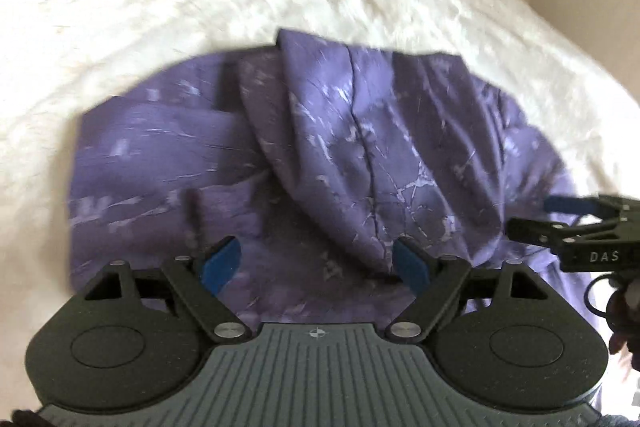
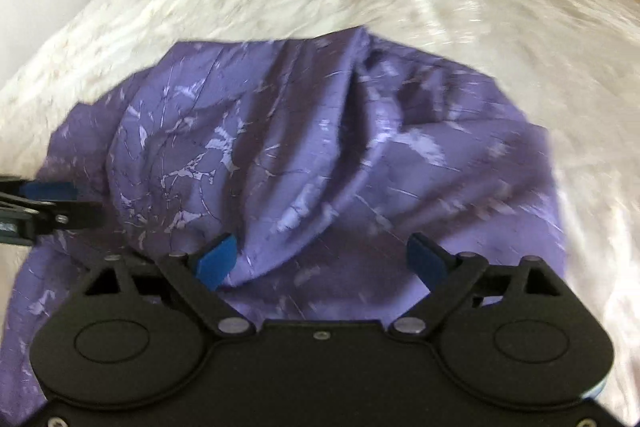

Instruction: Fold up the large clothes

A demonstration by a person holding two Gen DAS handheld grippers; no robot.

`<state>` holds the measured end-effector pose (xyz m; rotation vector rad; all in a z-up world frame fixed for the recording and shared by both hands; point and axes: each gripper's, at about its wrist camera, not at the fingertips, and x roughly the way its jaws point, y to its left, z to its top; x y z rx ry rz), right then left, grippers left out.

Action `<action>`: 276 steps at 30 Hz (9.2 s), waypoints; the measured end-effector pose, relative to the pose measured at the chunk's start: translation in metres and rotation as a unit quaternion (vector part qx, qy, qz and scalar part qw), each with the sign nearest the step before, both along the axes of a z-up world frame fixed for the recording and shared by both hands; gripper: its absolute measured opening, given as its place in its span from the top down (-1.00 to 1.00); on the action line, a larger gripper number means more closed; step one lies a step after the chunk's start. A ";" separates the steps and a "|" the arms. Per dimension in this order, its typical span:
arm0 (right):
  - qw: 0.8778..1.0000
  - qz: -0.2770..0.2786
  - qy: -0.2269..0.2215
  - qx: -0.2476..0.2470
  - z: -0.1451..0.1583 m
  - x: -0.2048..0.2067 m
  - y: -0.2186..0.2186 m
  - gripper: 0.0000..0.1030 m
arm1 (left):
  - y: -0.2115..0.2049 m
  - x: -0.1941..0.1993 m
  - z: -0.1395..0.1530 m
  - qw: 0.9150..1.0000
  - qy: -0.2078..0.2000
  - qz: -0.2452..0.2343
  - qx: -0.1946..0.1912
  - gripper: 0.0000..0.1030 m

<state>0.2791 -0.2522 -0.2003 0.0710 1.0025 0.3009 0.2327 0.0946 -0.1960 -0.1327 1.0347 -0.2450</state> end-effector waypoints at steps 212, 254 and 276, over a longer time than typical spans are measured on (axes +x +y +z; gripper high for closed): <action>0.995 -0.026 0.006 -0.099 -0.025 0.171 0.017 -0.73 | 0.027 0.089 -0.003 0.989 0.080 0.112 0.052 -0.97; 0.999 -0.042 0.003 -0.021 -0.055 0.123 -0.010 -1.00 | -0.029 0.160 -0.038 0.988 0.065 0.046 0.133 -1.00; 0.972 -0.173 0.065 0.144 -0.018 -0.011 -0.133 -0.98 | 0.104 -0.008 0.019 0.988 0.043 0.148 -0.011 -0.99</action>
